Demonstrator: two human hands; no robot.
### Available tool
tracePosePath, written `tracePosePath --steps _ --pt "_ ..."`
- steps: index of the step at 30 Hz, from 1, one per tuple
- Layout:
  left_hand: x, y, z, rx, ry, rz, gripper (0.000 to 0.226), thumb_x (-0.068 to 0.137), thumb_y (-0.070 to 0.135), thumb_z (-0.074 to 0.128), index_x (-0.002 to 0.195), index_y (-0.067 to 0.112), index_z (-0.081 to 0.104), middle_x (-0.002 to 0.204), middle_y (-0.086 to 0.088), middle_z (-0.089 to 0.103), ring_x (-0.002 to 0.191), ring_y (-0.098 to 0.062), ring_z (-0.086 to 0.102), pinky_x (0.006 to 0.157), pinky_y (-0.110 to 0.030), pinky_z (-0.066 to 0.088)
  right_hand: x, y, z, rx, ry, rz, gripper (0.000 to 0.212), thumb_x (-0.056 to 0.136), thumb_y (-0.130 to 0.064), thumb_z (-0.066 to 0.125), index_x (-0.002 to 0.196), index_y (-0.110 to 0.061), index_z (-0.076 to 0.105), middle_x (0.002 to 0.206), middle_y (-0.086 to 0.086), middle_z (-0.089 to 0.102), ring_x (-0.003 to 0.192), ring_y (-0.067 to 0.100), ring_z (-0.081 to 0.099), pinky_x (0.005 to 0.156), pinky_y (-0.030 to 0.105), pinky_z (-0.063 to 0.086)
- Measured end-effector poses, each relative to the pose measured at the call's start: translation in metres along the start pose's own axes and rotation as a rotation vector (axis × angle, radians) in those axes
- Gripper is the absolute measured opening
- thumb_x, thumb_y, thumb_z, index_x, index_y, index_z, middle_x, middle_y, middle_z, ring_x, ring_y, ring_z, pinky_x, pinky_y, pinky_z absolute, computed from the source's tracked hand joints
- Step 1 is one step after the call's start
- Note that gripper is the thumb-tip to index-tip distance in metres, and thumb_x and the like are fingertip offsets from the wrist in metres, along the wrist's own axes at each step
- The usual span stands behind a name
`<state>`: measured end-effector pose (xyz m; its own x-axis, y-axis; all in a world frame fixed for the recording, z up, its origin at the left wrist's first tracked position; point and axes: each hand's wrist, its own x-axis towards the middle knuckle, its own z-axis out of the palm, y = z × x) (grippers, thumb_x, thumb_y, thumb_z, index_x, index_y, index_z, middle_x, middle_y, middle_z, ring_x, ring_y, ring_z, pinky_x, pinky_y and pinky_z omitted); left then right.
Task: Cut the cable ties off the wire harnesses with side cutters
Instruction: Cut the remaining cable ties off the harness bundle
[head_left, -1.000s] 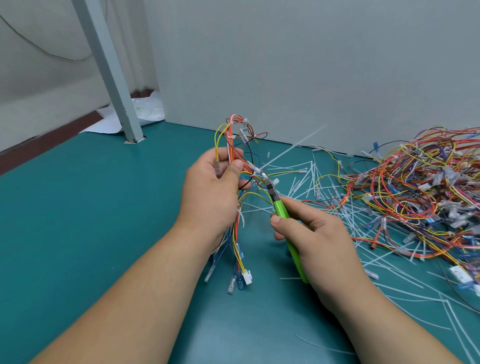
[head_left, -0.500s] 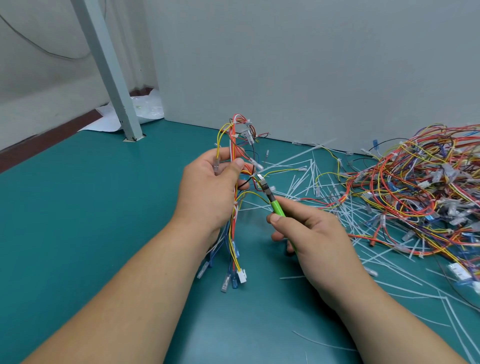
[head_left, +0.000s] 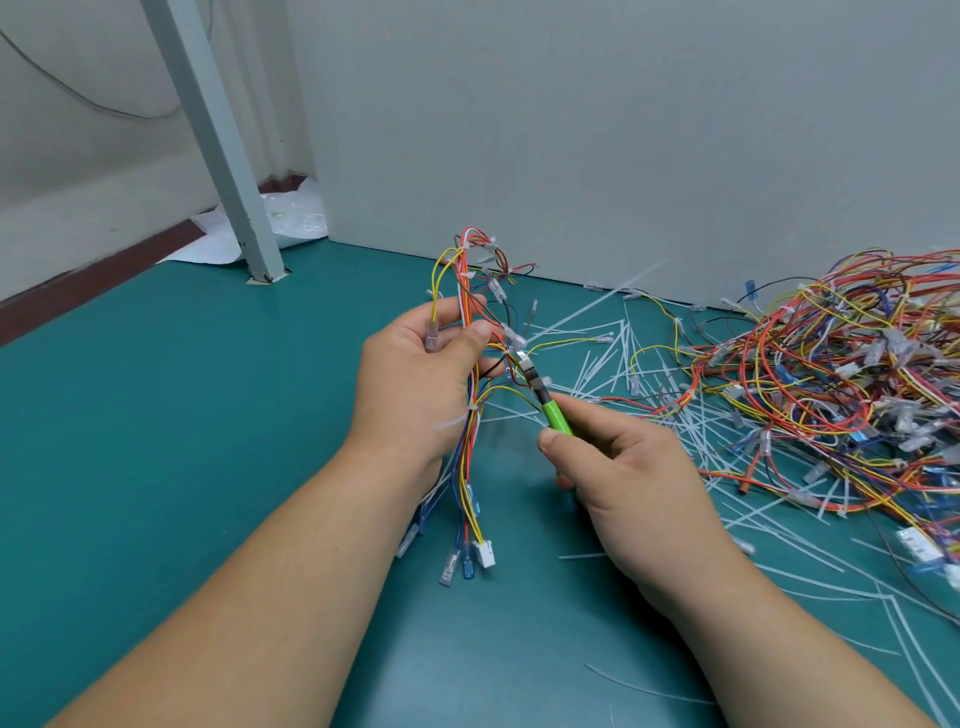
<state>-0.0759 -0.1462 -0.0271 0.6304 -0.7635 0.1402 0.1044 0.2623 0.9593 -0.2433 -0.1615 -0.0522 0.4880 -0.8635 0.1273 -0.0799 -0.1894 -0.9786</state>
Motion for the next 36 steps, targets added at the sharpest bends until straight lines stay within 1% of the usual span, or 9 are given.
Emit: tracePosePath --steps 5,8,12,19,23,25,28,31,36 --pt "-0.001 0.001 0.001 -0.018 0.022 -0.040 0.021 0.095 -0.003 0.063 0.094 0.017 0.071 0.076 -0.001 0.077 0.058 -0.011 0.067 0.057 -0.019 0.055 0.001 0.001 0.002 0.053 0.065 0.006 0.018 0.085 -0.036 0.066 0.095 -0.024 0.076 0.065 0.002 0.048 0.061 0.018 0.039 0.058 0.033 0.032" --pt "-0.003 0.001 0.002 -0.019 0.052 -0.088 0.020 0.093 -0.002 0.066 0.094 0.018 0.069 0.068 0.003 0.074 0.056 -0.013 0.071 0.048 -0.018 0.051 0.001 0.001 0.005 0.333 0.101 0.117 0.020 0.081 -0.031 0.066 0.095 -0.020 0.075 0.075 0.004 0.063 0.056 0.019 0.049 0.047 0.027 0.035" --pt "-0.005 -0.001 0.003 0.002 0.056 -0.108 0.022 0.089 0.001 0.072 0.093 0.017 0.058 0.065 0.000 0.072 0.059 -0.015 0.072 0.044 -0.024 0.051 -0.002 -0.003 0.004 0.721 -0.118 0.210 0.029 0.084 -0.027 0.062 0.105 -0.008 0.070 0.086 0.012 0.063 0.054 0.020 0.051 0.046 0.027 0.036" --pt "-0.012 -0.004 0.006 0.060 -0.008 -0.046 0.036 0.087 -0.002 0.072 0.087 0.017 0.042 0.067 0.003 0.066 0.055 -0.018 0.068 0.050 -0.035 0.057 -0.003 -0.003 0.001 0.744 -0.361 0.246 0.059 0.079 -0.027 0.064 0.135 -0.010 0.062 0.130 0.026 0.066 0.061 0.019 0.054 0.053 0.027 0.034" --pt "-0.014 -0.002 0.004 0.251 -0.035 0.028 0.043 0.086 0.020 0.076 0.103 0.024 0.037 0.099 -0.007 0.073 0.083 -0.026 0.075 0.082 -0.046 0.058 -0.001 -0.002 -0.001 0.835 -0.299 0.221 0.067 0.069 -0.014 0.068 0.134 -0.001 0.060 0.134 0.019 0.066 0.061 0.016 0.050 0.052 0.026 0.036" --pt "-0.016 0.001 0.003 0.512 -0.003 0.122 0.052 0.087 0.034 0.075 0.116 0.030 0.032 0.117 0.001 0.062 0.093 -0.011 0.069 0.083 -0.026 0.052 0.000 -0.003 -0.003 0.908 -0.292 0.197 0.075 0.065 -0.017 0.076 0.136 0.000 0.058 0.132 0.018 0.066 0.062 0.016 0.049 0.053 0.026 0.034" --pt "-0.019 0.007 -0.001 0.783 0.094 0.385 0.056 0.084 0.032 0.071 0.128 0.030 0.037 0.127 0.001 0.038 0.121 -0.021 0.047 0.103 -0.037 0.042 0.002 -0.004 -0.009 1.004 -0.318 0.185 0.084 0.062 -0.021 0.078 0.139 0.000 0.054 0.124 0.015 0.066 0.062 0.014 0.045 0.055 0.027 0.034" --pt "-0.019 0.011 -0.004 0.815 -0.143 0.537 0.037 0.081 0.020 0.063 0.116 0.032 0.063 0.119 0.003 0.044 0.118 -0.021 0.048 0.107 -0.043 0.039 0.004 -0.006 -0.015 1.098 -0.356 0.154 0.067 0.064 -0.018 0.074 0.128 -0.003 0.064 0.111 0.008 0.067 0.063 0.012 0.044 0.056 0.025 0.035" --pt "-0.023 0.006 -0.003 0.691 -0.446 0.323 0.049 0.086 0.036 0.064 0.132 0.050 0.059 0.111 0.006 0.050 0.111 -0.009 0.052 0.099 -0.015 0.038 0.003 -0.008 -0.021 1.194 -0.395 0.169 0.056 0.067 -0.016 0.065 0.122 -0.004 0.067 0.104 0.004 0.063 0.064 0.010 0.047 0.057 0.023 0.038"
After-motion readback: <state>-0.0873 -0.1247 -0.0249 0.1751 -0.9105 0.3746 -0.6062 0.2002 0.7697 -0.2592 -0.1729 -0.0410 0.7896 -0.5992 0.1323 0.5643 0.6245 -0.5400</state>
